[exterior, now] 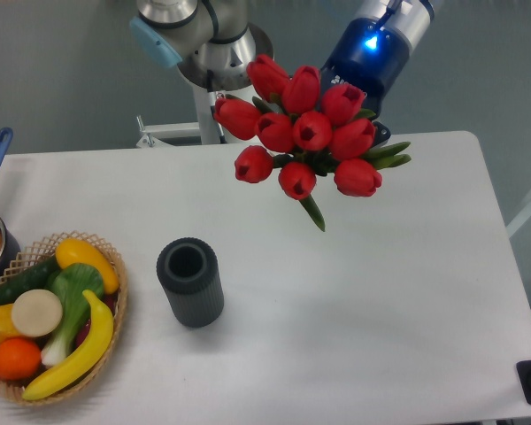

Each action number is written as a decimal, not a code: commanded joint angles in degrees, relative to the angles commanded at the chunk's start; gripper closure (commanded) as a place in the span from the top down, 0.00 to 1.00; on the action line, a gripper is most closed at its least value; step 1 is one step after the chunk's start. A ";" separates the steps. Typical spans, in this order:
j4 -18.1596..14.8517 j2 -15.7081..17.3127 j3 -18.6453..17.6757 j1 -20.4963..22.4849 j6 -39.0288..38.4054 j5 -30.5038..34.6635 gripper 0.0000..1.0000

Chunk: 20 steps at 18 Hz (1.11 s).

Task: Insert the flowers into the vase
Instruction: 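Carry the red tulip bunch toward the dark gray vase, then lower the tulip stems into the vase opening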

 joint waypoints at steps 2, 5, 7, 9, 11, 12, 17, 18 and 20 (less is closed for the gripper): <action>0.00 0.26 -0.09 -0.70 0.00 0.00 0.21; 0.00 -0.26 0.00 -1.84 0.00 -0.17 0.21; 0.52 -0.79 0.00 -2.46 0.00 -2.88 0.21; 2.54 -2.80 -0.09 -2.81 0.09 -7.89 0.21; 4.22 -3.69 -0.61 -3.51 0.35 -9.93 0.21; 4.57 -3.95 -0.62 -4.21 0.61 -9.93 0.20; 10.28 -6.77 -0.88 -8.17 0.62 -9.93 0.20; 10.37 -6.85 -0.88 -8.17 0.62 -9.93 0.20; 10.55 -7.55 -0.88 -9.05 0.79 -9.93 0.19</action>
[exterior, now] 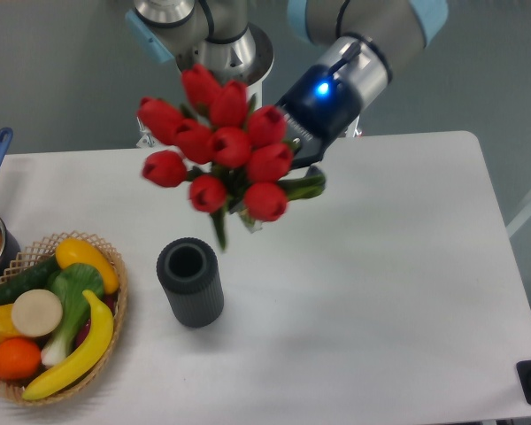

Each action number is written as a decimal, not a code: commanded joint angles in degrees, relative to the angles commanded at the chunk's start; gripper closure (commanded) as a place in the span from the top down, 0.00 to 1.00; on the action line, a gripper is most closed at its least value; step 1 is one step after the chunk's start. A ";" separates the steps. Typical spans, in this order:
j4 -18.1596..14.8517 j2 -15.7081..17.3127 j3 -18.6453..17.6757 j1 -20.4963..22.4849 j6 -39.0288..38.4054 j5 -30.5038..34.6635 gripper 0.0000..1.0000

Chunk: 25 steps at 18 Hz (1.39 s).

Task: Insert the flowers into the vase
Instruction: 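Lower the tulip stems into the vase opening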

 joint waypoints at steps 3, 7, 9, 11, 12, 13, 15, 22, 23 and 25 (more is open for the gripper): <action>1.58 -1.14 -0.26 -2.02 0.79 -0.44 0.18; 4.04 -2.11 -1.49 -3.08 2.19 -1.14 0.14; 4.04 -2.20 -2.72 -3.08 3.77 -2.37 0.14; 4.04 -2.03 -4.74 -2.73 6.05 -4.29 0.14; 4.04 -2.20 -5.88 -2.38 7.20 -6.48 0.14; 4.04 -2.20 -7.54 -2.03 8.60 -9.29 0.14; 3.96 -2.29 -9.22 -1.41 12.82 -12.38 0.14; 3.87 -2.11 -11.95 -0.71 13.10 -14.59 0.15; 3.87 -2.20 -12.04 -0.71 13.10 -14.50 0.15; 3.87 -2.38 -12.22 -0.97 12.66 -14.50 0.15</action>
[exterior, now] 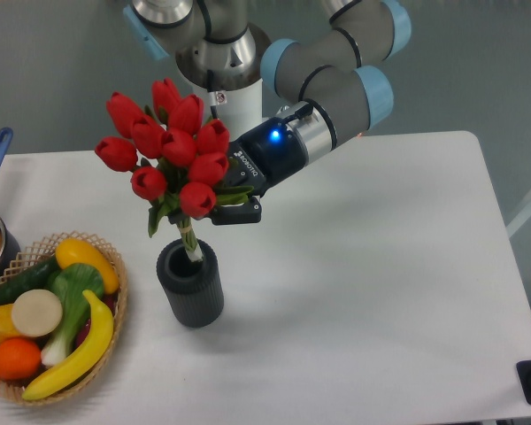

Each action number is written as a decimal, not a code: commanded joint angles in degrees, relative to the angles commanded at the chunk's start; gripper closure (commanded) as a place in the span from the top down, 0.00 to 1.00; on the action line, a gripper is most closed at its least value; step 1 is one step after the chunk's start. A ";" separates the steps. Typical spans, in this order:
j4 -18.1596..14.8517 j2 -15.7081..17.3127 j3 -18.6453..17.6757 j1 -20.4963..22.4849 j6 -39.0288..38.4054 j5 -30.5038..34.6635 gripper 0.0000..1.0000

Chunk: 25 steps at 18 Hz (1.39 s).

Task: Insert the flowers into the vase
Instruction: 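Lower the tulip stems into the vase opening, then push the tulip stems deeper into the vase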

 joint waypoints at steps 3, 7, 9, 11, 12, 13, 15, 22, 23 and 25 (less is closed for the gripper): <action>-0.09 -0.09 -0.26 -0.35 0.00 0.09 0.15; 0.00 -1.32 -0.44 -0.62 0.08 0.09 0.15; -0.09 -1.58 -0.61 -0.62 0.00 0.09 0.15; 0.00 -1.93 -1.32 -0.62 0.35 0.09 0.15; 0.09 -2.54 -1.32 -0.62 0.44 0.00 0.15; 0.00 -2.55 -1.15 -0.62 0.44 0.09 0.15; 0.00 -2.64 -1.32 -0.62 0.44 0.09 0.15; 0.00 -3.52 -1.67 -0.70 0.52 0.17 0.16; 0.00 -3.60 -1.93 -0.70 0.52 0.17 0.16; 0.09 -3.95 -2.46 -0.79 0.70 0.17 0.16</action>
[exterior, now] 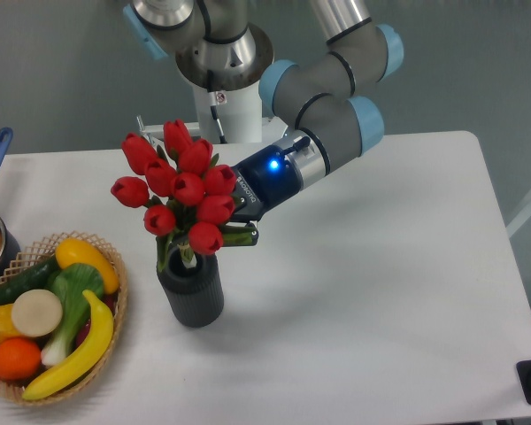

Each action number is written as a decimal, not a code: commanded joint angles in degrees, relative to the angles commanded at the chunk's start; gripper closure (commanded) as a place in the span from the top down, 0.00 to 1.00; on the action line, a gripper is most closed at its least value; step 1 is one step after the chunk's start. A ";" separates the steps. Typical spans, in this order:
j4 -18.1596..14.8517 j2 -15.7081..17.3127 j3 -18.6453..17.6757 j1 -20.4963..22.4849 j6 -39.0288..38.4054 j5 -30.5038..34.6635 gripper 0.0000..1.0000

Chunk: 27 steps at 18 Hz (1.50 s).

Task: Insert the flowers into the vase
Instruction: 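Push the tulip stems deeper into the vase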

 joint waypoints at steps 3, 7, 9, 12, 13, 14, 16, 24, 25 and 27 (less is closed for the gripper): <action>0.00 -0.70 0.00 -0.09 0.09 0.09 0.16; 0.00 -1.41 -0.96 -0.18 0.88 0.17 0.19; 0.00 -2.72 -1.15 -0.18 2.28 0.18 0.19; 0.00 -3.43 -1.23 -0.18 3.60 0.18 0.19; 0.00 -3.43 -1.23 -0.18 3.61 0.18 0.19; 0.00 -3.60 -1.32 -0.18 3.61 0.26 0.19; 0.00 -3.69 -2.28 -0.18 4.04 0.26 0.19; 0.00 -3.96 -4.66 -0.09 8.35 0.26 0.19; 0.00 -3.96 -4.75 -0.09 8.35 0.35 0.20; 0.09 -4.22 -4.84 -0.09 8.53 0.35 0.20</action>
